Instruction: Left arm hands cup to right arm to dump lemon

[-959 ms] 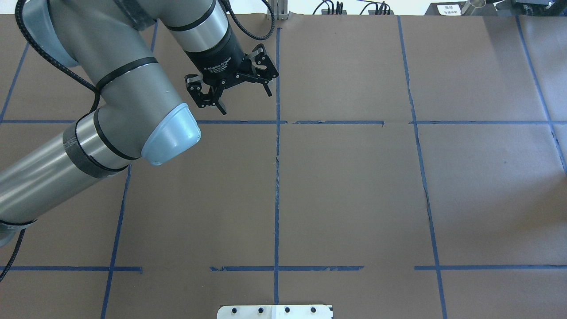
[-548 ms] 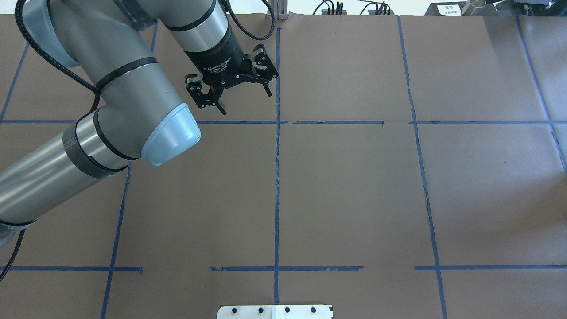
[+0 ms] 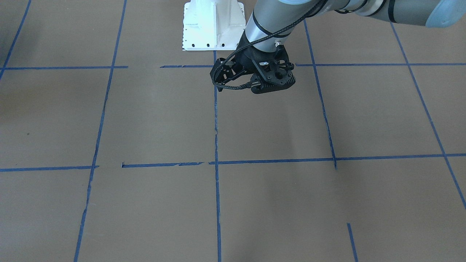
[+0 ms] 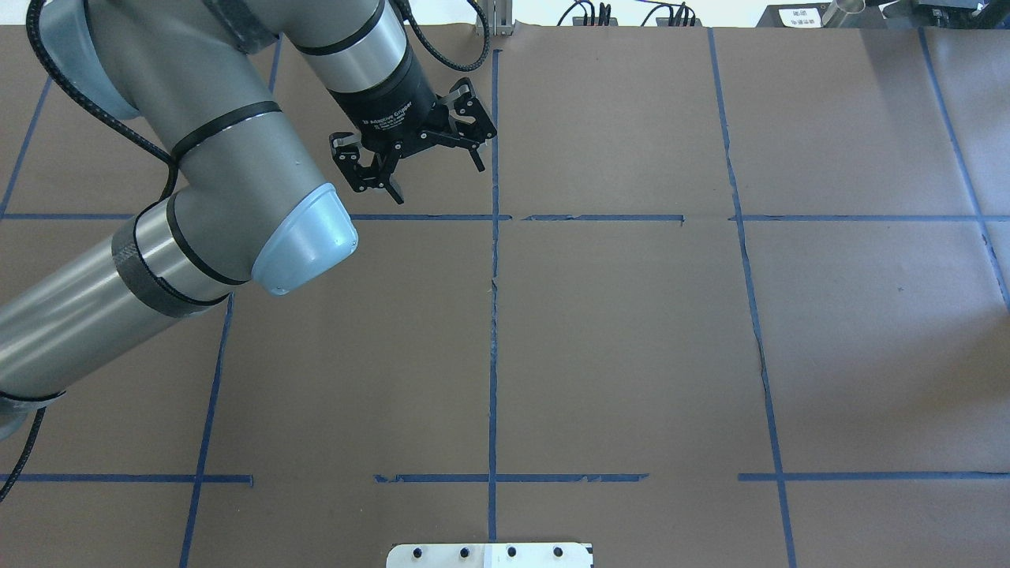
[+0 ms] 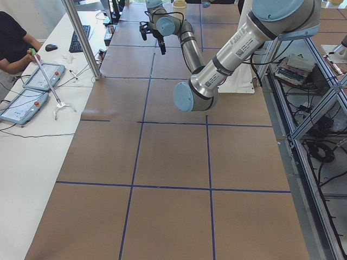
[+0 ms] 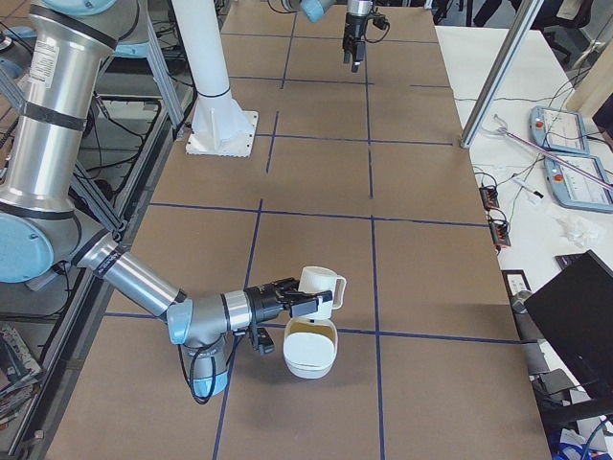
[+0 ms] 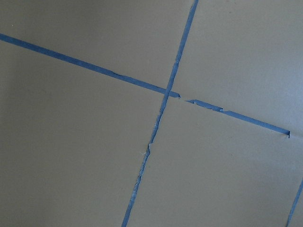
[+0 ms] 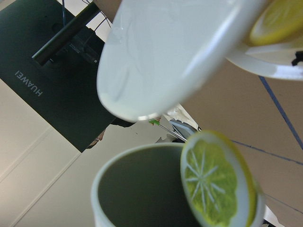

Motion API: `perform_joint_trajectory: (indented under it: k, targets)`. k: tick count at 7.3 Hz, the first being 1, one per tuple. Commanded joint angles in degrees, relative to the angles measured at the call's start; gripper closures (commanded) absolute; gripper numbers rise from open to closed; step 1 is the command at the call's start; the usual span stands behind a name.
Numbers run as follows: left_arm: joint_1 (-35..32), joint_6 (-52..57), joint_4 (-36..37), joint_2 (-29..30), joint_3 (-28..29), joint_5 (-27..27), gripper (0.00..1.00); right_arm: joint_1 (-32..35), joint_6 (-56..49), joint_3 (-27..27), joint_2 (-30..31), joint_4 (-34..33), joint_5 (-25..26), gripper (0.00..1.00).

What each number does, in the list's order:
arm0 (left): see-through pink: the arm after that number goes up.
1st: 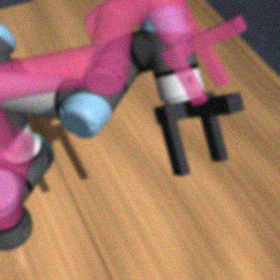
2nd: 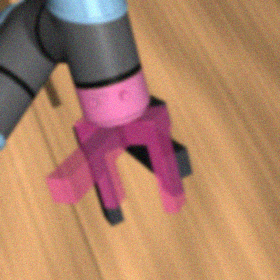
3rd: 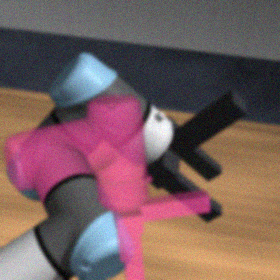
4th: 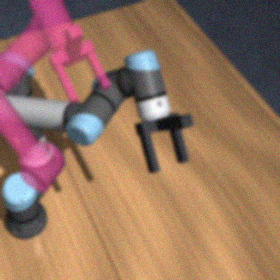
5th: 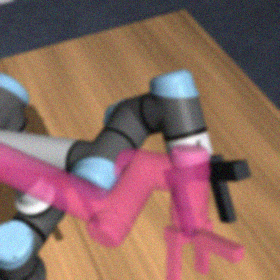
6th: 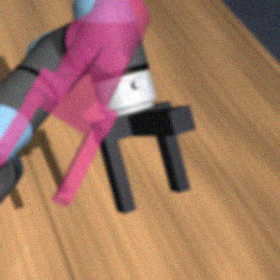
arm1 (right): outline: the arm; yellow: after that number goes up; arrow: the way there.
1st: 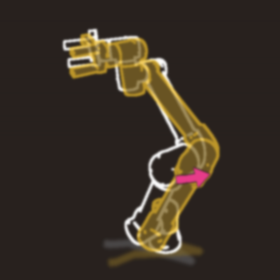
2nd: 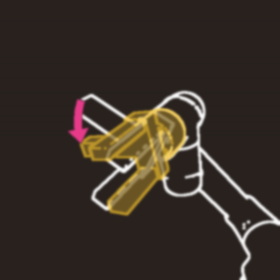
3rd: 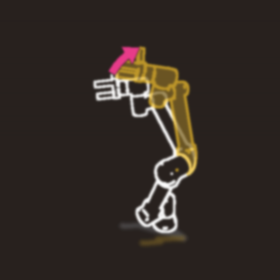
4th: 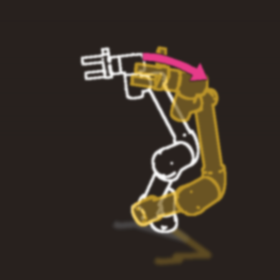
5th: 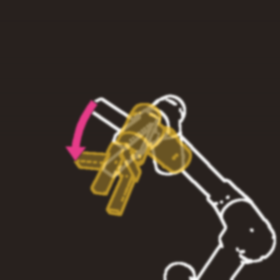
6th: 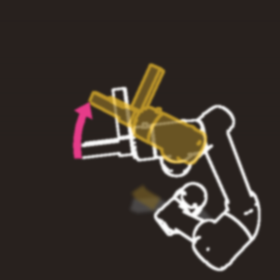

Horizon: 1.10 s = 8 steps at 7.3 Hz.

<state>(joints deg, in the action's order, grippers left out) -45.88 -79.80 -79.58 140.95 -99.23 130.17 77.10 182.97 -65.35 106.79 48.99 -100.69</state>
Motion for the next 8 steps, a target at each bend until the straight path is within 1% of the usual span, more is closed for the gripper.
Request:
perform_joint_trajectory:
  k: [1,2,3,4,5,7,8]
  targets:
    - [0.0,0.0,0.0,-0.1,0.0,0.0,0.00,0.1,3.4,0.2,0.0,0.8,0.3,0.77]
    - [0.0,0.0,0.0,-0.1,0.0,0.0,0.00,0.1,2.6,-0.6,-0.1,1.1,0.2,0.78]
    - [-0.1,0.0,0.1,0.0,0.0,0.0,0.00,0.1,-0.7,-3.2,-0.2,0.4,0.1,0.81]
    - [-0.1,0.0,0.1,-0.1,-0.3,0.0,0.00,0.0,-11.0,-4.1,-0.5,-1.2,-0.1,0.83]
    - [-0.1,0.0,0.1,-0.2,-0.2,0.0,0.00,-0.1,-19.0,-6.1,-0.8,-5.5,-0.5,0.84]
    - [-0.1,0.0,0.1,-0.4,-0.3,0.0,0.00,-1.9,-30.7,-14.4,-1.5,-18.8,-0.7,0.86]
    - [0.0,0.0,0.1,-0.3,-0.4,0.0,0.00,-2.8,-35.5,-16.9,-3.9,-26.0,-0.6,0.86]
